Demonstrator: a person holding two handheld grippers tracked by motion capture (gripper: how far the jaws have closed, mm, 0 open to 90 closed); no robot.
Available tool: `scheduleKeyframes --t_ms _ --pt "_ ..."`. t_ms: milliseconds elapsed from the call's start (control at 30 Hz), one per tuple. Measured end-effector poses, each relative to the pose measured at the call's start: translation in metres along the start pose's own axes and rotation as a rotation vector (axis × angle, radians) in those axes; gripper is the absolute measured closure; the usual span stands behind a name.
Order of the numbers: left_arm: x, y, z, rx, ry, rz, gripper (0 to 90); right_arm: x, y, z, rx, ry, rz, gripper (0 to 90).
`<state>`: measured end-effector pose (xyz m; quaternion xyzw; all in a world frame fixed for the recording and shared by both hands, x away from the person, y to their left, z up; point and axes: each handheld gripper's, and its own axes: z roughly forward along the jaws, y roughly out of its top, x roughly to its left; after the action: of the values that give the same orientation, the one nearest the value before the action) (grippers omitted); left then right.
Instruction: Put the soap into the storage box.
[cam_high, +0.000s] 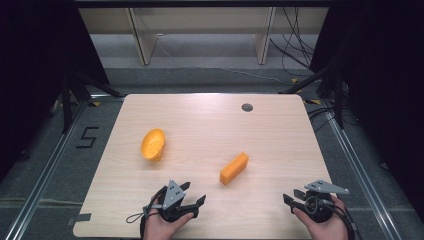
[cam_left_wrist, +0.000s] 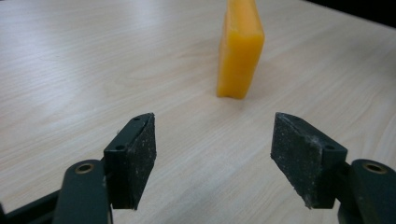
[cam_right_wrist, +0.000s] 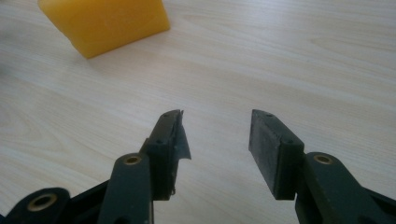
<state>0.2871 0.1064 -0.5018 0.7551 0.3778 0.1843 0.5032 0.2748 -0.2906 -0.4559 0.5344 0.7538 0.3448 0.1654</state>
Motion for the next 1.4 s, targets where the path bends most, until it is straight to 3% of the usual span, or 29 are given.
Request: scheduleKeyframes --t_ms 133,233,267,300,367,433,567,633,900,1033,1100,1167,1267,1300,1333,1400 --pt "-0.006 0.001 0.007 0.0 -0.056 0.031 30.4 -0.002 0.0 0.003 -0.019 0.015 -0.002 54.0" --pt "-0.01 0.002 0.011 0.013 -0.057 0.02 30.7 -0.001 0.0 0.001 -0.001 0.002 0.011 53.7" --pt "-0.013 0.007 0.015 0.007 -0.073 0.03 30.8 -0.002 0.0 0.0 -0.015 -0.003 -0.019 53.6" --pt "-0.013 0.01 0.016 0.005 -0.074 0.057 30.8 -0.002 0.0 0.0 -0.016 -0.002 -0.018 53.5" --pt "-0.017 0.014 0.021 -0.012 -0.075 0.046 31.0 -0.002 0.0 0.0 -0.016 -0.003 -0.014 53.5" --pt "-0.016 0.019 0.025 0.0 -0.069 0.077 31.0 -0.001 0.0 0.0 -0.008 -0.009 -0.005 53.2" --pt "-0.016 0.025 0.034 0.005 -0.059 0.072 29.4 -0.002 0.0 0.0 -0.019 -0.005 -0.015 53.3" --pt "-0.014 0.031 0.042 0.008 -0.053 0.075 28.8 -0.001 0.0 0.0 -0.018 -0.013 0.008 53.6" --pt "-0.015 0.039 0.064 0.027 -0.07 0.084 28.6 -0.002 0.0 0.0 -0.014 -0.012 -0.02 53.7" --pt "-0.014 0.044 0.08 0.061 -0.08 0.117 29.0 0.0 -0.001 -0.001 0.001 -0.009 0.002 53.6" --pt "-0.014 0.046 0.087 0.072 -0.09 0.114 29.3 -0.002 0.0 0.001 -0.013 0.003 -0.019 53.6" --pt "-0.016 0.047 0.094 0.086 -0.08 0.122 29.8 -0.001 -0.001 0.001 0.0 0.013 0.008 53.6" --pt "-0.017 0.048 0.101 0.103 -0.084 0.13 30.7 0.0 -0.001 0.003 -0.012 0.006 0.004 53.6" --pt "-0.016 0.049 0.105 0.122 -0.083 0.152 30.7 0.0 -0.001 0.003 -0.012 0.006 0.004 53.6" --pt "-0.017 0.048 0.11 0.112 -0.075 0.138 31.9 -0.002 -0.001 0.002 -0.006 0.005 -0.011 53.6" --pt "-0.018 0.049 0.114 0.132 -0.071 0.136 35.8 -0.001 -0.001 0.001 0.0 0.011 0.014 53.5"
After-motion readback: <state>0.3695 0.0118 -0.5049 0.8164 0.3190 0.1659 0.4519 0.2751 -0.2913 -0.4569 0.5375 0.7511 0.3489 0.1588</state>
